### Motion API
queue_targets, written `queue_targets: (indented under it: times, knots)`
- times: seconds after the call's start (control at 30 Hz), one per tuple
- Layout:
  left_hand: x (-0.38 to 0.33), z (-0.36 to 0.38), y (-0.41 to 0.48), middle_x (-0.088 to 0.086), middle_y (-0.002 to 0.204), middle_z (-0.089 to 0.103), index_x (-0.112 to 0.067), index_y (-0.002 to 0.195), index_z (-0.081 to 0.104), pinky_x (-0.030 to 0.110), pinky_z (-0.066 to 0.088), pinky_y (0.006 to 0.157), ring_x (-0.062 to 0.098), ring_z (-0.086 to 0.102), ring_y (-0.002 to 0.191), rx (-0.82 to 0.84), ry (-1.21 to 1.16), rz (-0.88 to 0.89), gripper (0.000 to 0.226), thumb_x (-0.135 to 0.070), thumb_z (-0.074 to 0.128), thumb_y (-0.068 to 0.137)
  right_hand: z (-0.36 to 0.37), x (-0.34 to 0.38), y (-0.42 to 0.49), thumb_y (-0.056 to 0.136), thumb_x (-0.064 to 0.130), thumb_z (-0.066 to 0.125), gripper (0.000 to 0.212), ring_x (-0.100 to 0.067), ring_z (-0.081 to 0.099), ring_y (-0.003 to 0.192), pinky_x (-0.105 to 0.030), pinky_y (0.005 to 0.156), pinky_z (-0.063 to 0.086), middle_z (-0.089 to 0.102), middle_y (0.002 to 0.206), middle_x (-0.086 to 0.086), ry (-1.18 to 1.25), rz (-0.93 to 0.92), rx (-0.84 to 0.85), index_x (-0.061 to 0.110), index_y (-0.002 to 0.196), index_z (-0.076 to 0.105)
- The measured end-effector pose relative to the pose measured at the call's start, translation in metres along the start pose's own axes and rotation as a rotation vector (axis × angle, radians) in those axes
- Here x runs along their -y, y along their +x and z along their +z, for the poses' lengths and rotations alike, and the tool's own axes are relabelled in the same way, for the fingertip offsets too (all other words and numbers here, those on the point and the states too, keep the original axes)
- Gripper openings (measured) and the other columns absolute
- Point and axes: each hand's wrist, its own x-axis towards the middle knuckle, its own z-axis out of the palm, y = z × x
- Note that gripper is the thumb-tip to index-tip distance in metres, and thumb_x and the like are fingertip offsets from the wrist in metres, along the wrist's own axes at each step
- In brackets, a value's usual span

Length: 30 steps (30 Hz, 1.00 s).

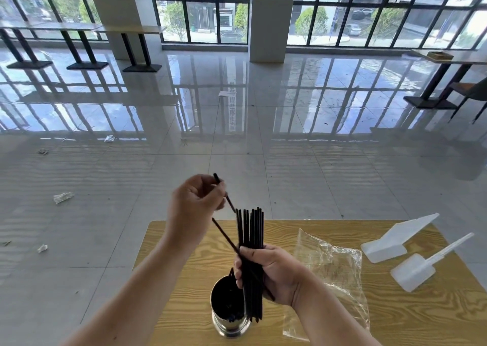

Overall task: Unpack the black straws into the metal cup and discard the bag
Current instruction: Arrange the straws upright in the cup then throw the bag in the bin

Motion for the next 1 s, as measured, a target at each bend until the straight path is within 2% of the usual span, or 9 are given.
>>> queue_targets:
  times: [0.03, 0.13, 0.17, 0.37, 0.47, 0.6, 0.73, 0.9, 1.0]
  knots:
    - [0.005, 0.003, -0.009, 0.000, 0.084, 0.080, -0.032, 0.092, 0.078, 0.034, 0.064, 0.073, 0.014, 0.075, 0.075, 0.010, 0.088, 0.046, 0.016, -0.045, 0.076, 0.082, 0.001, 0.001, 0.002, 0.099, 0.006, 0.070, 0.009, -0.030, 0.068, 0.082, -0.043, 0.077, 0.060, 0.066, 0.094, -0.018, 0.029, -0.016, -0.002, 0.001, 0.106, 0.068]
    - [0.018, 0.005, -0.035, -0.023, 0.085, 0.077, -0.040, 0.091, 0.071, 0.009, 0.052, 0.066, -0.001, 0.074, 0.079, -0.024, 0.460, 0.273, 0.006, -0.044, 0.073, 0.087, 0.002, 0.002, 0.007, 0.099, 0.004, 0.069, 0.014, -0.031, 0.068, 0.079, -0.044, 0.075, 0.060, 0.067, 0.095, -0.019, 0.077, -0.053, -0.022, 0.001, 0.112, 0.070]
    - [0.021, 0.005, -0.042, -0.026, 0.084, 0.075, -0.039, 0.091, 0.070, 0.008, 0.051, 0.065, -0.005, 0.073, 0.081, -0.038, 0.538, 0.336, 0.005, -0.041, 0.074, 0.088, 0.002, 0.001, 0.009, 0.099, 0.004, 0.069, 0.017, -0.030, 0.068, 0.078, -0.043, 0.074, 0.060, 0.068, 0.094, -0.019, 0.081, -0.067, -0.031, 0.000, 0.116, 0.068]
    - [0.015, -0.002, -0.046, -0.011, 0.093, 0.078, -0.017, 0.094, 0.076, 0.017, 0.054, 0.077, 0.005, 0.072, 0.087, -0.129, 0.746, 0.699, 0.011, -0.027, 0.072, 0.092, -0.004, 0.006, 0.019, 0.096, 0.008, 0.071, 0.034, -0.026, 0.067, 0.076, -0.041, 0.070, 0.059, 0.068, 0.093, -0.014, 0.155, -0.171, -0.149, 0.002, 0.128, 0.065]
    - [0.019, 0.000, -0.049, -0.006, 0.093, 0.079, -0.016, 0.095, 0.076, 0.021, 0.058, 0.078, 0.010, 0.073, 0.087, -0.008, 0.847, 0.817, 0.008, -0.021, 0.075, 0.090, -0.005, 0.008, 0.026, 0.095, 0.011, 0.068, 0.041, -0.026, 0.069, 0.079, -0.040, 0.073, 0.060, 0.070, 0.095, -0.015, 0.227, -0.211, -0.195, -0.001, 0.134, 0.065]
    - [0.033, 0.006, -0.060, -0.006, 0.099, 0.080, -0.017, 0.106, 0.081, 0.037, 0.065, 0.076, 0.015, 0.075, 0.095, 0.289, 0.929, 0.687, 0.028, -0.014, 0.089, 0.080, -0.003, 0.014, 0.030, 0.095, 0.019, 0.067, 0.039, -0.029, 0.071, 0.091, -0.044, 0.087, 0.059, 0.073, 0.102, -0.015, 0.221, -0.205, -0.186, 0.003, 0.130, 0.074]
    - [0.033, 0.005, -0.061, -0.014, 0.109, 0.077, -0.023, 0.116, 0.079, 0.031, 0.060, 0.089, 0.009, 0.065, 0.109, 0.397, 0.904, 0.606, 0.034, -0.028, 0.086, 0.083, -0.003, 0.016, 0.031, 0.105, 0.021, 0.061, 0.034, -0.026, 0.071, 0.081, -0.040, 0.074, 0.061, 0.072, 0.098, -0.013, 0.235, -0.194, -0.231, 0.002, 0.131, 0.071]
    - [0.030, 0.002, -0.059, -0.025, 0.130, 0.064, -0.037, 0.130, 0.071, 0.027, 0.050, 0.104, 0.002, 0.049, 0.124, 0.561, 0.956, 0.506, 0.045, -0.054, 0.069, 0.088, -0.006, 0.014, 0.028, 0.102, 0.015, 0.069, 0.031, -0.034, 0.073, 0.088, -0.044, 0.076, 0.064, 0.072, 0.105, -0.021, 0.195, -0.179, -0.266, 0.002, 0.130, 0.066]
    - [0.030, 0.000, -0.058, -0.033, 0.130, 0.056, -0.044, 0.131, 0.066, 0.019, 0.045, 0.105, -0.009, 0.043, 0.128, 0.553, 0.921, 0.411, 0.052, -0.066, 0.066, 0.085, -0.007, 0.015, 0.025, 0.100, 0.013, 0.070, 0.029, -0.035, 0.073, 0.084, -0.045, 0.074, 0.064, 0.072, 0.104, -0.023, 0.209, -0.170, -0.258, 0.002, 0.127, 0.065]
